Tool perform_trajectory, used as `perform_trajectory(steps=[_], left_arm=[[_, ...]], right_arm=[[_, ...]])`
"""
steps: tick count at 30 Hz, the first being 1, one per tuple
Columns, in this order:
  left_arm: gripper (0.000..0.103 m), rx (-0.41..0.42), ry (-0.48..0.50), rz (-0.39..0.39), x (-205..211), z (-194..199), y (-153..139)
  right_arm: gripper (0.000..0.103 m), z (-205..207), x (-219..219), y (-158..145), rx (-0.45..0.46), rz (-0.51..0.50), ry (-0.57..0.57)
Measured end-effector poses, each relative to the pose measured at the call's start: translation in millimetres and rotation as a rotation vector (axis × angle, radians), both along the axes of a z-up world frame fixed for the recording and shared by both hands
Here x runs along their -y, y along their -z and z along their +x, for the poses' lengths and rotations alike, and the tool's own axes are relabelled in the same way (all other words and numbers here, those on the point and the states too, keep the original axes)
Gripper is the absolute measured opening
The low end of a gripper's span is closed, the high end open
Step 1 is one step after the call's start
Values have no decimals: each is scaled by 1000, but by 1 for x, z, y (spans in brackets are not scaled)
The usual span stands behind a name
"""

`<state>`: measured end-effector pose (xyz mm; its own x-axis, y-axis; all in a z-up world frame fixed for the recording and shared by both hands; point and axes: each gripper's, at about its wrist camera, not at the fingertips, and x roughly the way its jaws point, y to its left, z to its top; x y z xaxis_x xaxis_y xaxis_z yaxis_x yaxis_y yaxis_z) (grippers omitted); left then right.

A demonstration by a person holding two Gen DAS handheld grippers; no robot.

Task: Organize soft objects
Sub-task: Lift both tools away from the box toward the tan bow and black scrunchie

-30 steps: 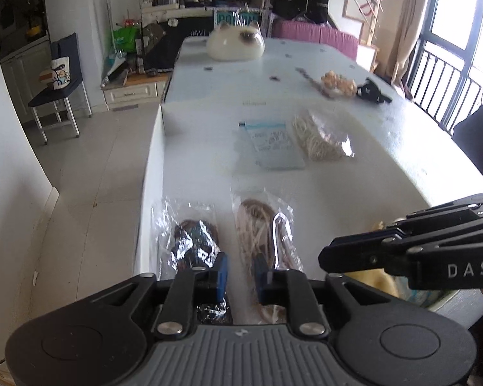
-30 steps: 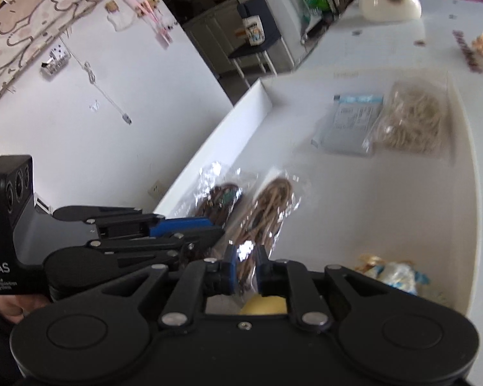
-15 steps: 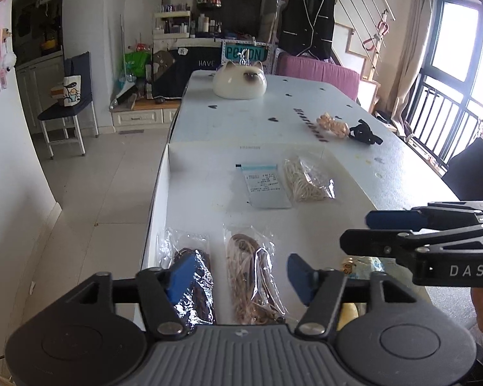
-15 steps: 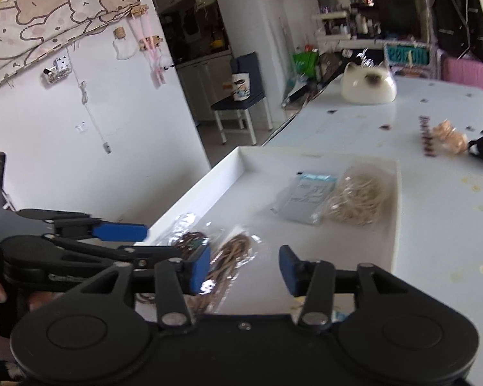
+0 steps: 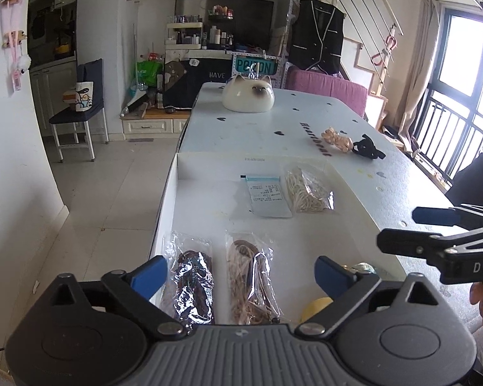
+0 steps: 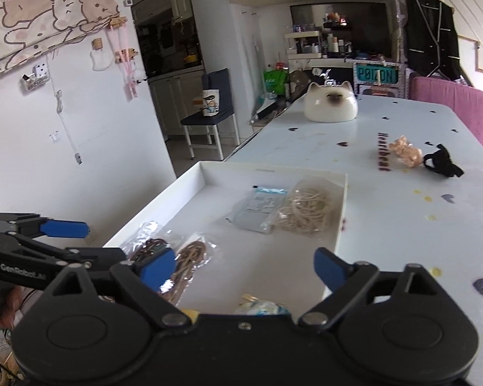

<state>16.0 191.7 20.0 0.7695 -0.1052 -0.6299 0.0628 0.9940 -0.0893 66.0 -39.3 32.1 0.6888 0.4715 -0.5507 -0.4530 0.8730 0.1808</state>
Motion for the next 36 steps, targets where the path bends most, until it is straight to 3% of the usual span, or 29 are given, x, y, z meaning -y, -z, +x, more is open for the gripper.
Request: perform_trajectory(steps=[3, 14, 36], left_arm=[[103, 8, -12, 1, 1, -2, -2], [103, 35, -30, 19, 14, -3, -12], [103, 94, 110, 24, 113, 53, -32]], right_arm=[[103, -2, 6, -1, 17, -7, 16], [103, -2, 27, -2, 62, -66, 57], [103, 20, 124, -19, 113, -52, 177]])
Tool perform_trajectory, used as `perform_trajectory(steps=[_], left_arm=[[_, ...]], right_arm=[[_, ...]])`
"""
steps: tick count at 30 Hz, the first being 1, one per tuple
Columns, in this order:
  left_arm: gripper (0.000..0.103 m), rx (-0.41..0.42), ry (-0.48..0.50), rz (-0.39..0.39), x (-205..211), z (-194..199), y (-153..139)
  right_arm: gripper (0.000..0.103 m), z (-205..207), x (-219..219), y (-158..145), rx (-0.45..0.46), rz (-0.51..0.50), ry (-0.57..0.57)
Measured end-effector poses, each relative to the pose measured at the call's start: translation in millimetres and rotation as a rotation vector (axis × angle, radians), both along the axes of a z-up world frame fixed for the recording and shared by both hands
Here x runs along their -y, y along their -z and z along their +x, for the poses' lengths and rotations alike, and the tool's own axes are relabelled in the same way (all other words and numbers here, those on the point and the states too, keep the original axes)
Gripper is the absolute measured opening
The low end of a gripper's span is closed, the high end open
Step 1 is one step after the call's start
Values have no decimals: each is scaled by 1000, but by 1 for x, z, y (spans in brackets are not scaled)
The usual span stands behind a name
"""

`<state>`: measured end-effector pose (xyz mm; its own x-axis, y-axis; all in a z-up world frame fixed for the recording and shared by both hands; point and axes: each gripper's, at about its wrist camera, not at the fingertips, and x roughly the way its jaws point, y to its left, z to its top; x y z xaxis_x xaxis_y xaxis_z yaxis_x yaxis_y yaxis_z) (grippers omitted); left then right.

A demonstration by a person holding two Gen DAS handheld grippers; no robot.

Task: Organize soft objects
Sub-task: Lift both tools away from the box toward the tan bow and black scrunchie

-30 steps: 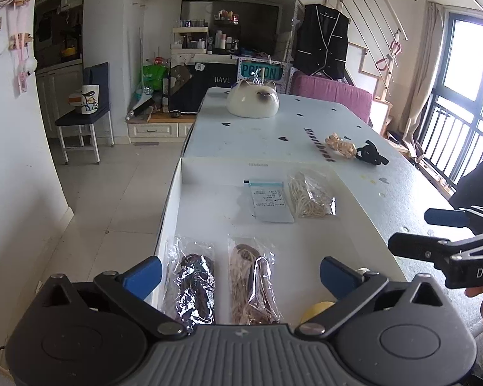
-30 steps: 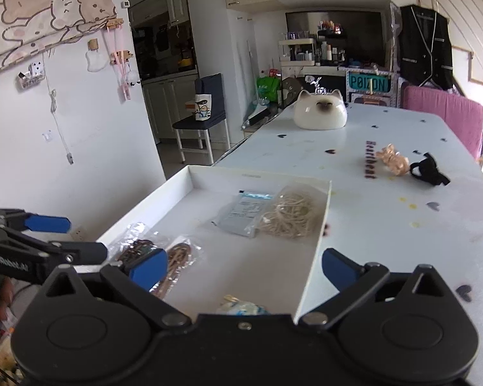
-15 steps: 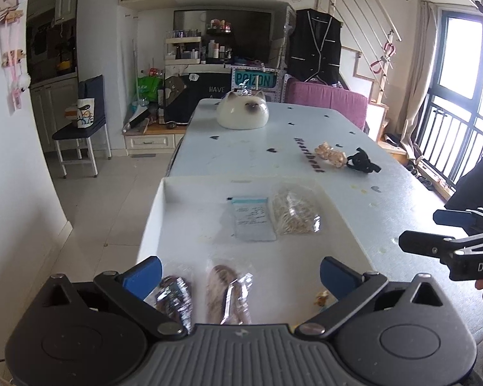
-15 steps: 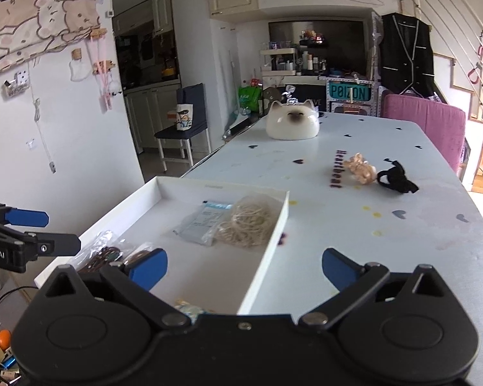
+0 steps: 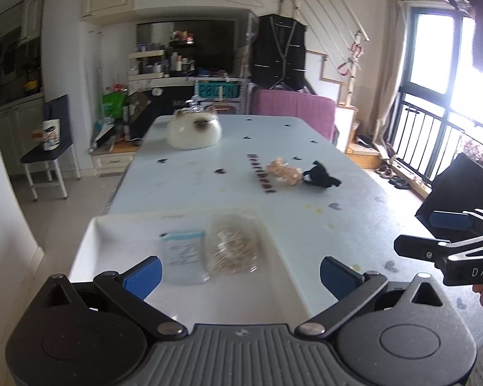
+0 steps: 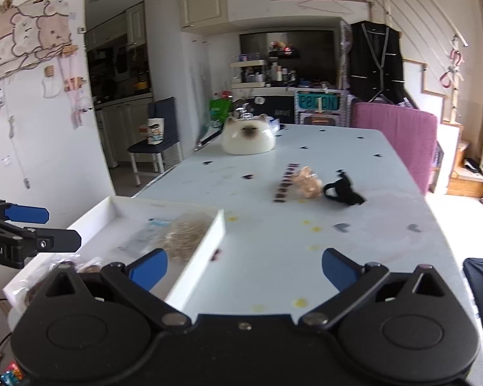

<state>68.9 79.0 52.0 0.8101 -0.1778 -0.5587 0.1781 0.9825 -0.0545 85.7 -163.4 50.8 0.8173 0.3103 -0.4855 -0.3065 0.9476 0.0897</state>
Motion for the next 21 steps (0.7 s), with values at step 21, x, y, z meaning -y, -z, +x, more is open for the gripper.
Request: perform_trajectory(steps=[21], left_arm=[[103, 12, 76, -51, 110, 101, -12]], right_arm=[[103, 51, 106, 0, -4, -31, 181]])
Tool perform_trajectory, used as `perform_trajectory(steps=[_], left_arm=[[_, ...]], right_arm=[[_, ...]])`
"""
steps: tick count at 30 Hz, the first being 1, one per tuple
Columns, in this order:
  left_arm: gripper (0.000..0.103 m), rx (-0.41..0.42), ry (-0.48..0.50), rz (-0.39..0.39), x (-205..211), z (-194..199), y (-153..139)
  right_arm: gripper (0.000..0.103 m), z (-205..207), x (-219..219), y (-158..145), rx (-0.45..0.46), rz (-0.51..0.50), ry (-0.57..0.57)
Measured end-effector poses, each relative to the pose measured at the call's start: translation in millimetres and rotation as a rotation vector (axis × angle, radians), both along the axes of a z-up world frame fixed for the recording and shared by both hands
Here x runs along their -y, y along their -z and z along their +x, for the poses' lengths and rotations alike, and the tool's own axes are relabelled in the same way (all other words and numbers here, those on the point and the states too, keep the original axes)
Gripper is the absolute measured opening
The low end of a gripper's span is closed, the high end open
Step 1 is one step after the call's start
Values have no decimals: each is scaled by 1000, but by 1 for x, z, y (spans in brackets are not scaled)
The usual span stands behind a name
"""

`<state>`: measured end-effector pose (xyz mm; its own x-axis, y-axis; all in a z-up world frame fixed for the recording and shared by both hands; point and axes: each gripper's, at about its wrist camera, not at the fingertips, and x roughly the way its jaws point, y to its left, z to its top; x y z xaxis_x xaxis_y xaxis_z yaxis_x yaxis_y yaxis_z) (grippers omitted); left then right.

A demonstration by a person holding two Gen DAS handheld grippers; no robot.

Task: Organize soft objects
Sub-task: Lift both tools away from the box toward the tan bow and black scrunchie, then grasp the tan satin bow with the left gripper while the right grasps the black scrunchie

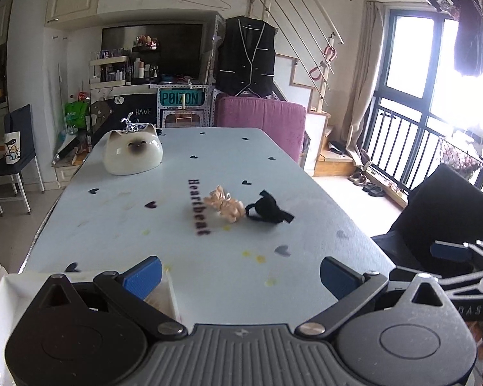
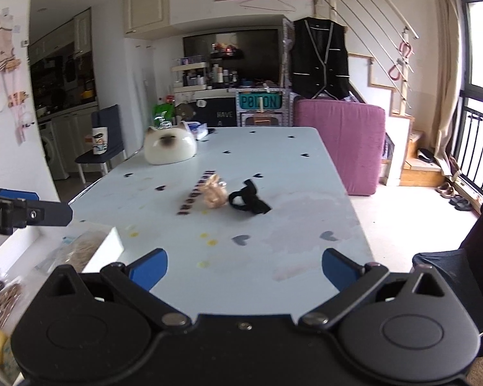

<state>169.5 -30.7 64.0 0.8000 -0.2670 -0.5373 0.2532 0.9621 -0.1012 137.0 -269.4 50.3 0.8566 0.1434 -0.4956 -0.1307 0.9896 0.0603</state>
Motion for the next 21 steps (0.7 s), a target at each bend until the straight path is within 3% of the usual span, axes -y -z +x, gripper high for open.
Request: perform_trajectory(steps=[8, 14, 21], left_arm=[[103, -41, -83, -36, 19, 65, 14], [103, -95, -129, -121, 21, 115, 33], [103, -100, -173, -206, 18, 169, 47]], right_arm=[[103, 47, 30, 11, -6, 55, 68], [103, 93, 35, 30, -39, 51, 124], [103, 145, 26, 51, -34, 82, 117]])
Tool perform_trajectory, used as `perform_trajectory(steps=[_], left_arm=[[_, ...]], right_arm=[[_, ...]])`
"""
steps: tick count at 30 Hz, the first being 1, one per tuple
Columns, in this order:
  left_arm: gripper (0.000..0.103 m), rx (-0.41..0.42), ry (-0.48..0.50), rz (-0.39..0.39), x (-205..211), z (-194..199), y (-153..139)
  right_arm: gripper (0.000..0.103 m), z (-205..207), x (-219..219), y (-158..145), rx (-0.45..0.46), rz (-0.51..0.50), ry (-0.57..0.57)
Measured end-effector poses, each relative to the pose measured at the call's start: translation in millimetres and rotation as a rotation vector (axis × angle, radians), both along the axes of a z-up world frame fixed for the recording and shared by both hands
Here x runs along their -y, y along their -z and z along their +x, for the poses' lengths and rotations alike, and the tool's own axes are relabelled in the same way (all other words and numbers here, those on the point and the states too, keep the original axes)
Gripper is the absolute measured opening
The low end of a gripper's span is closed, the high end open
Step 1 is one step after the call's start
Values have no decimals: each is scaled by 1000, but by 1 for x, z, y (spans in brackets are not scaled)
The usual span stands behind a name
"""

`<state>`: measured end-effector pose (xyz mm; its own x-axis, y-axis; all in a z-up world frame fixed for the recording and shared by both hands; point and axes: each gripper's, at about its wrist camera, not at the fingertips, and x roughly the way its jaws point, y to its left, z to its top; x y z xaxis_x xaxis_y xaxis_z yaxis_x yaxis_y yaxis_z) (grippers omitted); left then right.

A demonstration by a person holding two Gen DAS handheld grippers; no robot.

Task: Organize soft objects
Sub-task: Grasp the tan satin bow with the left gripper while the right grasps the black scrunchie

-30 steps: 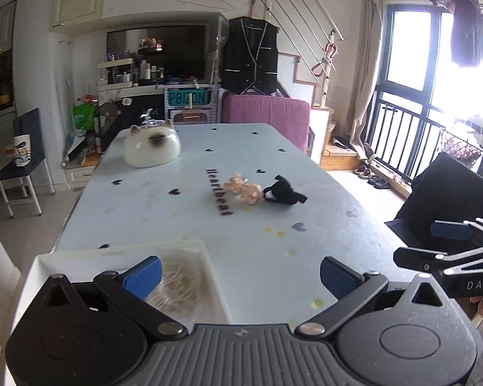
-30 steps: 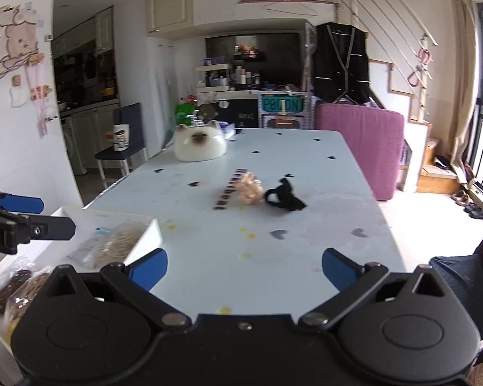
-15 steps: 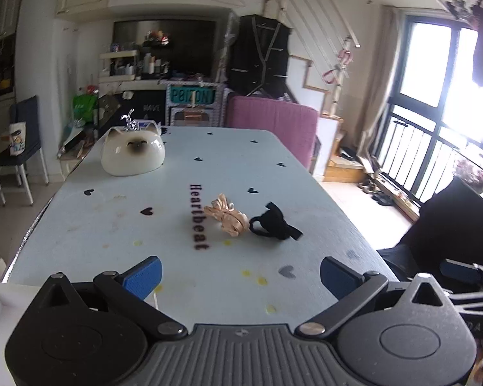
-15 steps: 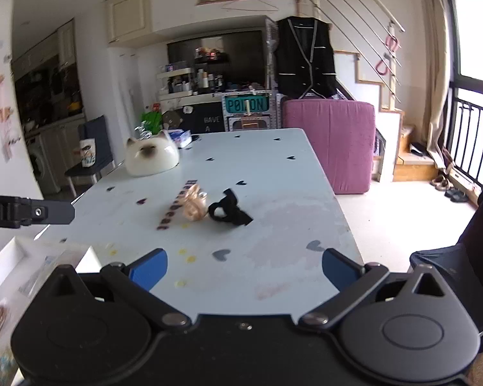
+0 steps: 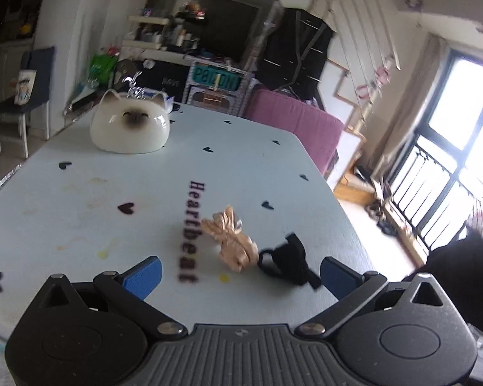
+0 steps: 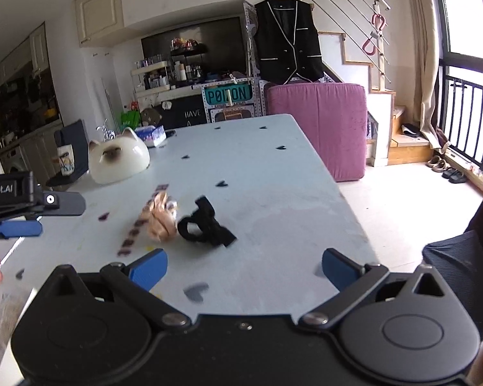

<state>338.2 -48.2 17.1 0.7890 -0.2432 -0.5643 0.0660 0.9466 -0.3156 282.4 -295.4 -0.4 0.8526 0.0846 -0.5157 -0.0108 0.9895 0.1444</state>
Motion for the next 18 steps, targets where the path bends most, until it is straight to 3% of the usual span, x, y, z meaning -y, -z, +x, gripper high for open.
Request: perform_trajectory(steps=[7, 10, 13, 18], left_arm=[[101, -3, -3, -156, -7, 48, 24], [93, -12, 4, -184, -9, 70, 36], [92, 10, 11, -151, -9, 90, 47], [91, 78, 105, 13, 0, 101, 66]], right_arm=[[103, 52, -13, 20, 27, 42, -14], [103, 72, -23, 33, 25, 10, -45], [103, 87, -33, 45, 36, -34, -61], [103, 108, -51, 61, 13, -66, -84]])
